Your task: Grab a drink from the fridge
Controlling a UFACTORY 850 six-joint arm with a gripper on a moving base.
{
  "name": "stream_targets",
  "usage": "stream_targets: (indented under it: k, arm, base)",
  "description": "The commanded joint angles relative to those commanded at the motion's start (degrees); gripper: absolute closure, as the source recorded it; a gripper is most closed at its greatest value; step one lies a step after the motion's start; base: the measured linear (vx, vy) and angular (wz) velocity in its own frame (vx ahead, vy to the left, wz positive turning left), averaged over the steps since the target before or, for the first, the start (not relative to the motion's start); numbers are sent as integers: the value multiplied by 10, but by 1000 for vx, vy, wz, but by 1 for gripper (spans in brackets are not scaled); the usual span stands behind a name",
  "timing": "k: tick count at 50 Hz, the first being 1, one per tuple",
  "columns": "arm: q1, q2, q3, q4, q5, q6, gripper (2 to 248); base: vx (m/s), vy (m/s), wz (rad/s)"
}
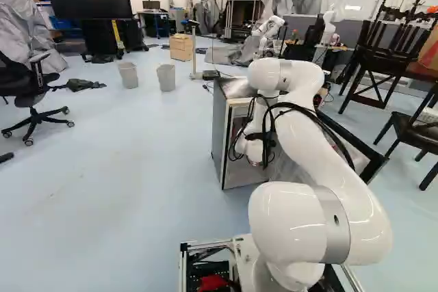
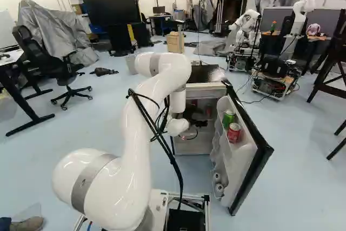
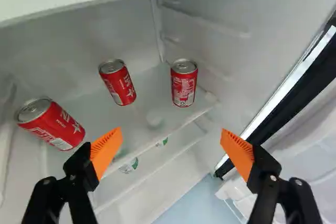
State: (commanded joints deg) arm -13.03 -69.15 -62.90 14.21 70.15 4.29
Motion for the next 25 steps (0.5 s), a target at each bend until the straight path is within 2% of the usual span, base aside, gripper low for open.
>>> stream_targets:
  k: [25]
  arm:
    - [-13, -67, -75, -1, 32, 0, 3]
  base:
    - [0, 0, 0]
